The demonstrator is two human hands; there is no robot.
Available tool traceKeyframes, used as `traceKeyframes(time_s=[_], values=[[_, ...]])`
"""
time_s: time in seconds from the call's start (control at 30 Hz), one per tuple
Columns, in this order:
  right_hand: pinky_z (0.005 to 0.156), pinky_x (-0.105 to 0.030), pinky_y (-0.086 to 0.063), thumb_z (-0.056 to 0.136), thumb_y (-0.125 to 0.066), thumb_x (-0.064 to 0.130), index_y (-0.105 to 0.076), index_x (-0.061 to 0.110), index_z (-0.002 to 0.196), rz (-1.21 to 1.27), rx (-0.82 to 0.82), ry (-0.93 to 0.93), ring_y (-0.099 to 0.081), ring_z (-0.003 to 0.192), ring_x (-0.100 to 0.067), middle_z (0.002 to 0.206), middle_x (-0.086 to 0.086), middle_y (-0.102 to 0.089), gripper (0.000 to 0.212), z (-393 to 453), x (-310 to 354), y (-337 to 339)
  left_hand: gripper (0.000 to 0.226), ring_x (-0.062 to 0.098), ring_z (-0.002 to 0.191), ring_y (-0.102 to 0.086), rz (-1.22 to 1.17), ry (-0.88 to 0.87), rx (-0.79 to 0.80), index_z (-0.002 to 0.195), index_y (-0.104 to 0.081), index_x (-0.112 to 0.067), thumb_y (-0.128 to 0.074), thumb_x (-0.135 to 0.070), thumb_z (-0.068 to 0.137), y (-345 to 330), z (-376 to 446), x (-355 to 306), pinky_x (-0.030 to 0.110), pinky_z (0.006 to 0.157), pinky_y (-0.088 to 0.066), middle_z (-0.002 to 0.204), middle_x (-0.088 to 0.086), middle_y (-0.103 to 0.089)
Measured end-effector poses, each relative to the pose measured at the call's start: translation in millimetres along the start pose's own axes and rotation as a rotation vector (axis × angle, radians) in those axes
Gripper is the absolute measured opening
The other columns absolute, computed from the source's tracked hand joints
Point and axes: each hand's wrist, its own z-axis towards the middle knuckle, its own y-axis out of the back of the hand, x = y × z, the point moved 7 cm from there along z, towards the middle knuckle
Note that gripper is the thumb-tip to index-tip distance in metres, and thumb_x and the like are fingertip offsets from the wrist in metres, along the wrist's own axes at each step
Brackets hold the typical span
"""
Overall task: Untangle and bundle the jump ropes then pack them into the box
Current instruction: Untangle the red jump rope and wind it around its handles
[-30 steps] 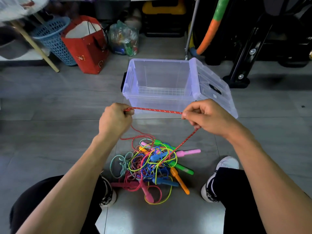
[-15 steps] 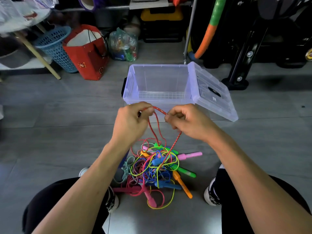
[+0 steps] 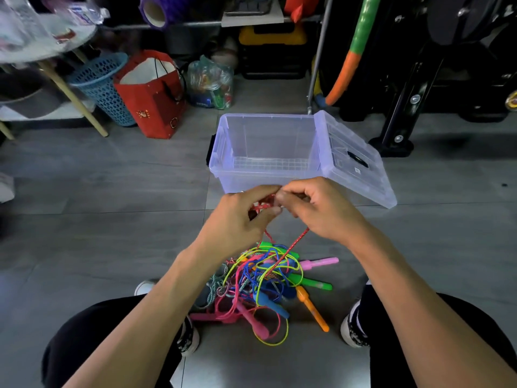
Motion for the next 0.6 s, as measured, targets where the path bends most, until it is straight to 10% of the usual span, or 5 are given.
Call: traceKeyframes(time_s=[0.13, 0.37, 0.47, 0.6], values=[[0.052, -0.023, -0.038, 0.094, -0.061, 0.026, -0.068, 0.013, 0.076, 0.088, 0.019, -0.088, -0.044, 0.050, -0.005, 0.054, 0.004, -0.054, 0.024, -3, -10, -3, 0.018, 0.007, 0.046, -0.050, -0.124, 0.107, -0.105, 0.079, -0.067, -0.026, -0.062, -0.017, 0.093, 10, -2, 7, 0.025, 0.051, -0.045, 0.062, -0.008, -0.065], [0.063, -0.046, -0.051, 0.097, -0.056, 0.024, -0.066, 0.022, 0.073, -0.050, 0.112, -0.197, -0.054, 0.058, -0.018, 0.058, 0.001, -0.054, 0.026, -19, -39, 4, 0.019, 0.017, 0.039, -0.044, -0.565, 0.482, -0.416, 0.086, -0.070, -0.007, -0.054, -0.009, 0.097, 37, -12, 57, 0.023, 0.042, -0.039, 0.056, 0.002, -0.059], [0.053, -0.034, -0.037, 0.097, -0.055, 0.025, -0.069, 0.021, 0.075, -0.155, 0.027, -0.099, -0.040, 0.050, -0.007, 0.052, 0.010, -0.047, 0.026, -22, -16, 13, 0.016, 0.018, 0.045, -0.053, -0.325, 0.558, -0.199, 0.082, -0.071, -0.019, -0.060, -0.016, 0.093, 22, -14, 66, 0.026, 0.053, -0.045, 0.063, -0.001, -0.068], [0.055, -0.020, -0.037, 0.097, -0.055, 0.023, -0.073, 0.016, 0.083, -0.215, 0.047, -0.015, -0.049, 0.053, -0.004, 0.060, 0.009, -0.060, 0.023, -17, 25, 10, 0.049, 0.010, 0.072, -0.065, 0.147, 0.279, 0.012, 0.134, -0.054, -0.030, -0.069, -0.031, 0.087, 15, -22, 30, 0.024, 0.077, -0.049, 0.095, -0.015, -0.070]])
